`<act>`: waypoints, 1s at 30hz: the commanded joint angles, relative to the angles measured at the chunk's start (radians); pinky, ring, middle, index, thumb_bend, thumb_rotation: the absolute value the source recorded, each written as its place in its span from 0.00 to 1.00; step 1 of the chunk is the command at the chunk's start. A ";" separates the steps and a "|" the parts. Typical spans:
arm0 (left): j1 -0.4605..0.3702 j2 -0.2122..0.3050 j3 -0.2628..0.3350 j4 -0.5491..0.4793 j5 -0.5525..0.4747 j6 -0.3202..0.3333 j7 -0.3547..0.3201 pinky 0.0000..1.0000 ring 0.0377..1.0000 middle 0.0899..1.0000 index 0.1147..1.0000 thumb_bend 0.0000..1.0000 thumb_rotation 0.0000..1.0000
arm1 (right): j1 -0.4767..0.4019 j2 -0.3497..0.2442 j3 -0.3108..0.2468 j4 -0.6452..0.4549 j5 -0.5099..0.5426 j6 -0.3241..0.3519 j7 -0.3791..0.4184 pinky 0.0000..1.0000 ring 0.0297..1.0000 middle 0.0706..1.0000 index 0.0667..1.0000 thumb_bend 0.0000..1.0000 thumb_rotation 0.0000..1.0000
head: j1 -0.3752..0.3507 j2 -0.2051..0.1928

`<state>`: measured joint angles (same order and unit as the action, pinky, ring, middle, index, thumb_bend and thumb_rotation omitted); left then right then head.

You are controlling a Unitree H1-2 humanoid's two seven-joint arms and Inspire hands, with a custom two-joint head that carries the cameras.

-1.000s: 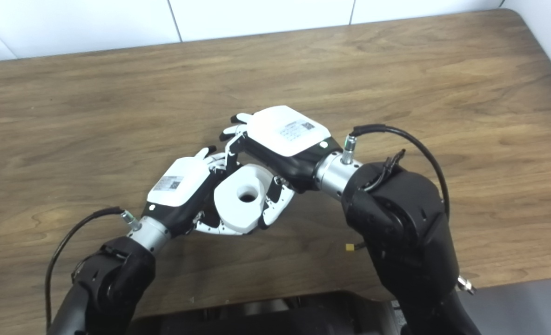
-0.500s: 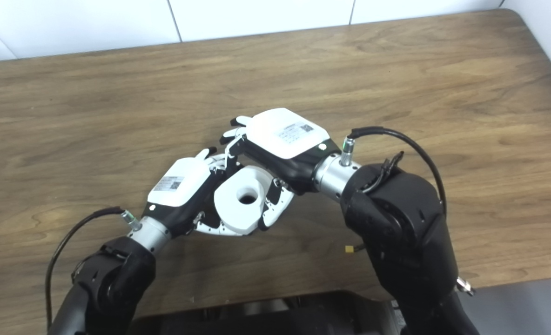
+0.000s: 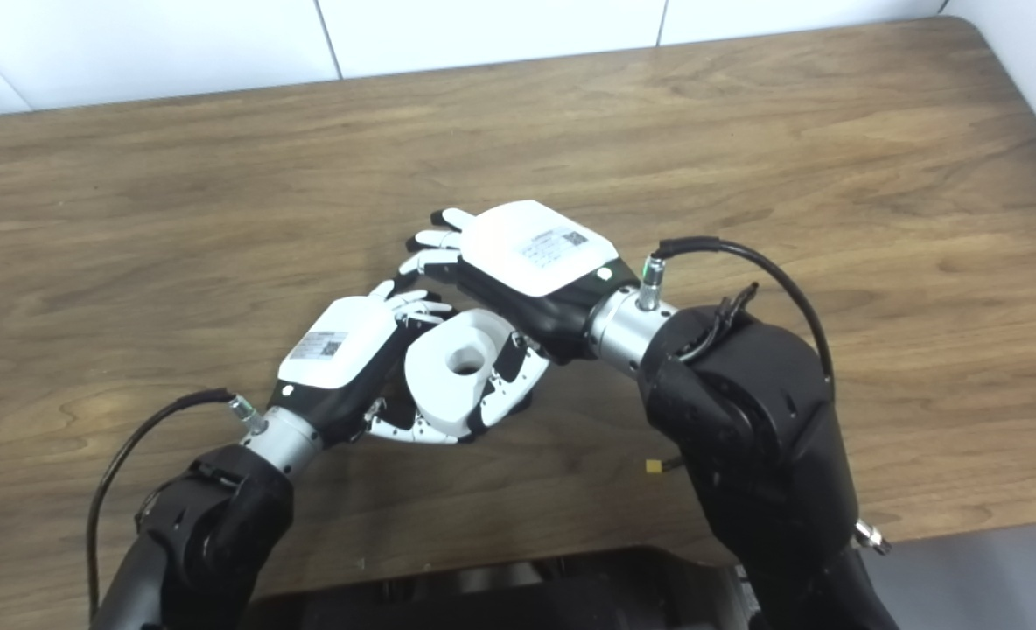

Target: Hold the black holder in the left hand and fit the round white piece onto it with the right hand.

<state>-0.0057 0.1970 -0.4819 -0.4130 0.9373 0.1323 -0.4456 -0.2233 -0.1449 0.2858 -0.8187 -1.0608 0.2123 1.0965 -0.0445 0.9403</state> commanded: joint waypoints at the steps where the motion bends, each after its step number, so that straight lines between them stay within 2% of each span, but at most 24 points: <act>1: -0.005 0.001 -0.012 0.007 -0.002 -0.017 -0.013 0.99 0.89 0.77 0.42 0.51 0.05 | -0.031 0.006 -0.007 -0.031 0.002 -0.029 -0.022 0.93 0.99 0.94 0.88 0.91 0.27 | -0.001 0.000; 5: -0.006 -0.001 -0.014 0.009 0.004 -0.013 -0.014 0.99 0.88 0.77 0.42 0.51 0.05 | -0.032 0.001 -0.013 -0.032 0.010 -0.041 -0.029 0.93 0.98 0.95 0.93 0.96 0.28 | -0.002 -0.003; 12: -0.007 -0.005 -0.015 0.014 0.006 -0.010 -0.015 1.00 0.89 0.77 0.42 0.51 0.05 | -0.050 -0.007 -0.030 -0.040 0.023 -0.038 0.002 0.96 1.00 0.96 0.95 1.00 0.31 | 0.001 -0.005; 18: -0.009 -0.006 -0.015 0.014 0.009 -0.006 -0.021 1.00 0.89 0.77 0.42 0.51 0.05 | -0.107 -0.028 -0.043 -0.081 0.034 -0.019 0.097 0.98 1.00 0.97 0.97 1.00 0.36 | 0.002 -0.006; 23: -0.009 -0.007 -0.013 0.012 0.005 -0.003 -0.023 1.00 0.89 0.76 0.42 0.51 0.05 | -0.156 -0.056 -0.057 -0.121 0.053 0.023 0.160 0.98 1.00 0.97 0.98 1.00 0.38 | 0.001 -0.006; 30: -0.006 -0.005 -0.013 0.014 0.010 -0.007 -0.017 0.99 0.89 0.76 0.42 0.52 0.05 | -0.173 -0.088 -0.088 -0.131 0.106 0.044 0.150 0.95 1.00 0.96 0.98 1.00 0.38 | 0.009 -0.013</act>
<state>-0.0081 0.1930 -0.4828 -0.4098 0.9445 0.1331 -0.4441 -0.3696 -0.2264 0.2099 -0.9267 -0.9682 0.2229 1.1672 -0.0353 0.9265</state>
